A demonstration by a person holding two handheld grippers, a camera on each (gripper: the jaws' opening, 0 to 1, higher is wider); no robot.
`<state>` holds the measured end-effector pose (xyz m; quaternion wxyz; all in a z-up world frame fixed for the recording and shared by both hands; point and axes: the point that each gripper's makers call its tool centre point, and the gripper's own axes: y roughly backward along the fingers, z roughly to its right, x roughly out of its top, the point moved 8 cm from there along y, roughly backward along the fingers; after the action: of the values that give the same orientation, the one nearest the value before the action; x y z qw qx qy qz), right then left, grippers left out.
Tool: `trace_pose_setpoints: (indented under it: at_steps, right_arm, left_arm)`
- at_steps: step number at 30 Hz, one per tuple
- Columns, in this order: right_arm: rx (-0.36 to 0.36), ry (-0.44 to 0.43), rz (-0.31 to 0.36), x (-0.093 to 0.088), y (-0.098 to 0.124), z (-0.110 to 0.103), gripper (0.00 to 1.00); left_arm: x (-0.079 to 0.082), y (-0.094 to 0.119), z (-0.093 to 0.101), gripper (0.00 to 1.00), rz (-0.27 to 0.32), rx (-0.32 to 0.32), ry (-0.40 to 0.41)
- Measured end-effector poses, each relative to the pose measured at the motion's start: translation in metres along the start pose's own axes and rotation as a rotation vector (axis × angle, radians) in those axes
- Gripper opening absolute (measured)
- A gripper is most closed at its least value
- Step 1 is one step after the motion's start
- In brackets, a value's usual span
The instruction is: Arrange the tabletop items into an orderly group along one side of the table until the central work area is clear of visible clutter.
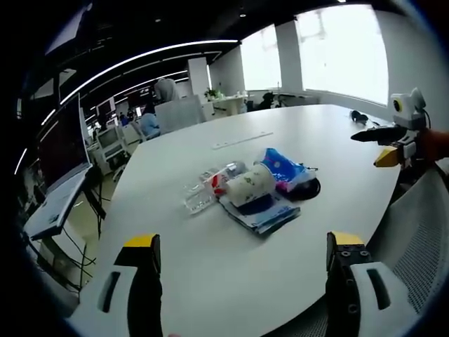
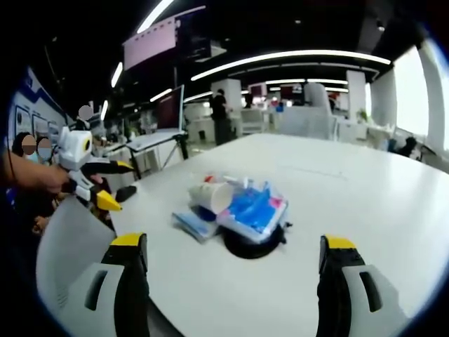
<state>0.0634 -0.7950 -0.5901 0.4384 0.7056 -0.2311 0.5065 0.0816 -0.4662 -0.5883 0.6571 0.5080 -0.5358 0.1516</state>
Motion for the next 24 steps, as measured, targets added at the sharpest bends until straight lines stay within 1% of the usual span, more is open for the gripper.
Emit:
trace_pose_setpoints:
  at_steps: [16, 24]
  right_arm:
    - [0.016, 0.032, -0.005, 0.0056, -0.0021, -0.0040, 1.00]
    - [0.010, 0.045, -0.004, 0.0079, -0.0029, 0.0001, 1.00]
  left_arm:
    - [0.0031, -0.0022, -0.0012, 0.97, 0.003, -0.006, -0.008]
    - [0.0048, -0.0047, -0.0050, 0.97, 0.002, -0.007, -0.015]
